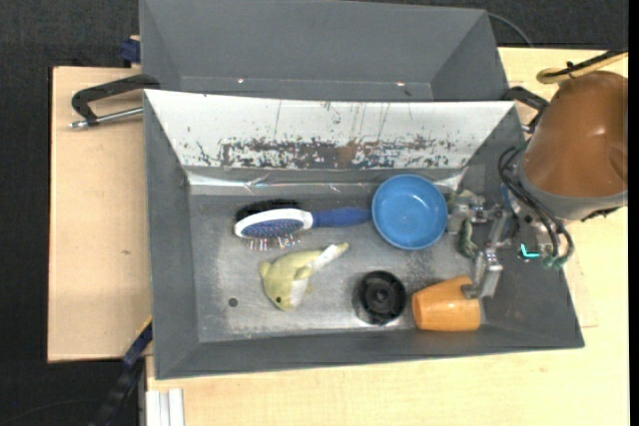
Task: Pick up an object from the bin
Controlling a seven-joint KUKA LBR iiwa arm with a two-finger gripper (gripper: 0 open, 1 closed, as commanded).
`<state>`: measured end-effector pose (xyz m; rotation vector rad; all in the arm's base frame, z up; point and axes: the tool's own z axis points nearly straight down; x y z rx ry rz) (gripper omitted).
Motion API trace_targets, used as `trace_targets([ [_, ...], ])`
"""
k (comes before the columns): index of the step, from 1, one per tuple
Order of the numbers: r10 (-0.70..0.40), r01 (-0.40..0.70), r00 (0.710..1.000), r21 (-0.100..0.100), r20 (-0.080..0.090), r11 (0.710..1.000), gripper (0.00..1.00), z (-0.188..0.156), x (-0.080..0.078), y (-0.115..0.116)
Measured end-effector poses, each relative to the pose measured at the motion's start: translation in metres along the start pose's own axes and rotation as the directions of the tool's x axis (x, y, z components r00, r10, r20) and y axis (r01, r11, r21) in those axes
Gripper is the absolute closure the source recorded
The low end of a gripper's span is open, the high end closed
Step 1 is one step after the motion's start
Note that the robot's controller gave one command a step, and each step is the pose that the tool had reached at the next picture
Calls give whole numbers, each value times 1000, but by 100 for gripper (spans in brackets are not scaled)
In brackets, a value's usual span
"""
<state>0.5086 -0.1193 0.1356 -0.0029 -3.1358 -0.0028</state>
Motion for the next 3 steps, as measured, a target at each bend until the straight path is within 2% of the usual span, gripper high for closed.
trace_targets([
  [1,-280,280,960,-1,16,960,0,55,4,56],
  [2,-278,278,960,4,9,960,100,59,7,51],
  [3,-501,501,865,12,20,866,100,-217,-39,109],
])
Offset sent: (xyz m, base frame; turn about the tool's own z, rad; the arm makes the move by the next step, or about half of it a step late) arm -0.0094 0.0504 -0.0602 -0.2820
